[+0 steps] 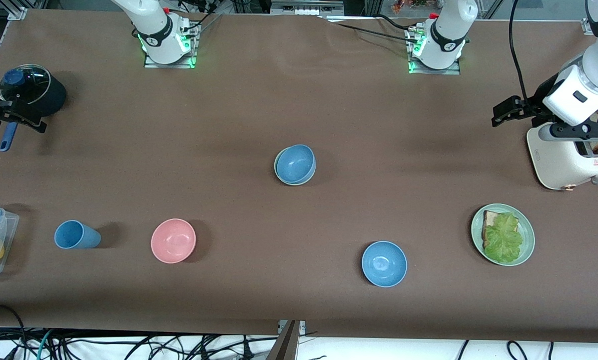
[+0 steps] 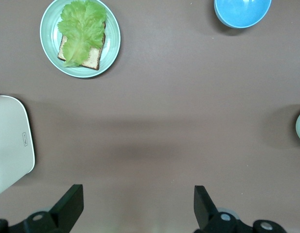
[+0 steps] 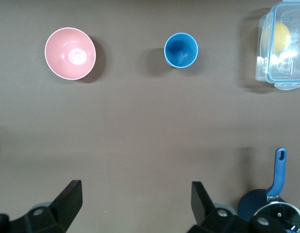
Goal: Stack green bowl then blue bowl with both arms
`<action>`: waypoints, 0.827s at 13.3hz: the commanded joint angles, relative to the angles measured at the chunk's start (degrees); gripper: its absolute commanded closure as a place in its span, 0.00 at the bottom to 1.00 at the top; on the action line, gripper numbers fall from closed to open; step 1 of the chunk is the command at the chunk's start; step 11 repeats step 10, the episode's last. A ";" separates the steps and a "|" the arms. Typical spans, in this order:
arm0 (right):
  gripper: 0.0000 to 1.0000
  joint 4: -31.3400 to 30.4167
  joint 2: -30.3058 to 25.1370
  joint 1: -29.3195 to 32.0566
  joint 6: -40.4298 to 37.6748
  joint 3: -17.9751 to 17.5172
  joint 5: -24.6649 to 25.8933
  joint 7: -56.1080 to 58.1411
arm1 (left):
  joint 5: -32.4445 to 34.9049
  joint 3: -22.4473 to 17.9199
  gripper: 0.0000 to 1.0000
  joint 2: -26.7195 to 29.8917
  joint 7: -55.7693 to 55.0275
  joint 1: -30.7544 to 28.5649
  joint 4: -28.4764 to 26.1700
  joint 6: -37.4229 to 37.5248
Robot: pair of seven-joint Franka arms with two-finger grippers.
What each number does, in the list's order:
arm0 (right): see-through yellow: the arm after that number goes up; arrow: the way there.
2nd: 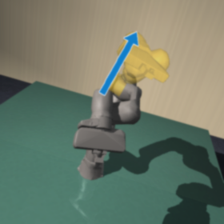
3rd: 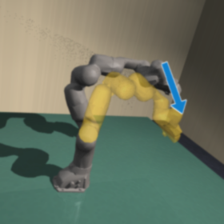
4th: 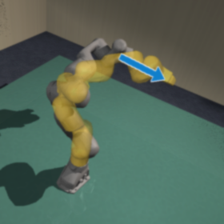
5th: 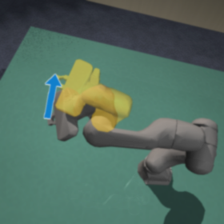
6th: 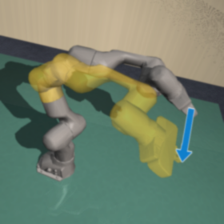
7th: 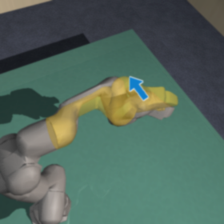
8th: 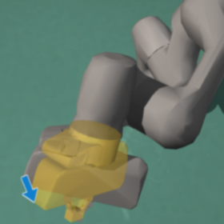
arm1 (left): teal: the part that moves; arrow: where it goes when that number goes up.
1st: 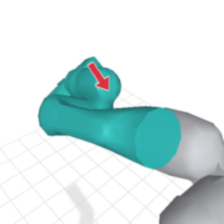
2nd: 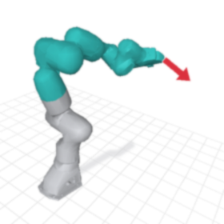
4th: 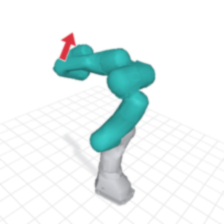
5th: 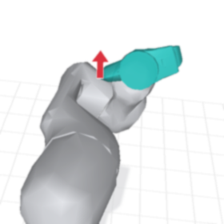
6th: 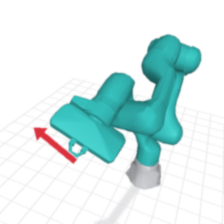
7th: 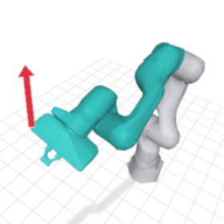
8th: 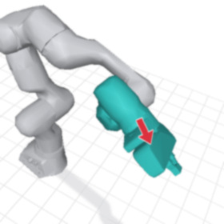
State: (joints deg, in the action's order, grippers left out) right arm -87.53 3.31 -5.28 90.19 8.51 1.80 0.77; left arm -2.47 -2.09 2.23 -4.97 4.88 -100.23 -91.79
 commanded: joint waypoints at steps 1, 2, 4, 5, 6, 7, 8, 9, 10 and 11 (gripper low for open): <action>0.01 1.14 0.12 0.71 -1.16 -0.51 -0.39 0.11 | 0.88 0.94 0.00 1.28 0.31 -0.66 -1.10 -0.84; 0.01 1.14 0.12 0.62 -1.16 -0.51 -0.31 0.11 | 0.97 0.94 0.00 1.37 0.31 -0.58 -0.93 -0.93; 0.01 1.14 0.21 0.71 -1.16 -0.60 -0.31 0.37 | 0.97 0.94 0.00 1.28 0.31 -0.66 -0.93 -0.84; 0.01 1.14 0.21 0.71 -1.16 -0.60 -0.31 0.37 | 0.97 0.94 0.00 1.28 0.31 -0.75 -0.93 -0.84; 0.01 1.14 0.21 0.62 -1.16 -0.60 -0.31 0.37 | 0.97 0.94 0.00 1.28 0.31 -0.75 -0.93 -0.93; 0.01 1.14 0.21 0.62 -1.16 -0.60 -0.31 0.37 | 0.97 0.94 0.00 1.19 0.31 -1.01 -0.93 -0.84; 0.01 1.14 0.21 0.62 -1.07 -0.60 -0.31 0.37 | 0.97 0.94 0.00 1.19 0.48 -1.10 -0.93 -0.84; 0.01 1.14 0.21 0.54 -1.07 -0.60 -0.22 0.28 | 0.97 0.94 0.00 1.19 0.57 -1.19 -0.93 -0.84; 0.01 1.14 0.29 0.54 -1.07 -0.60 -0.22 0.28 | 0.97 0.94 0.00 1.28 0.66 -1.28 -0.93 -0.84; 0.01 1.14 0.29 0.54 -1.07 -0.60 -0.22 0.28 | 0.97 0.94 0.00 1.28 0.66 -1.28 -0.93 -0.84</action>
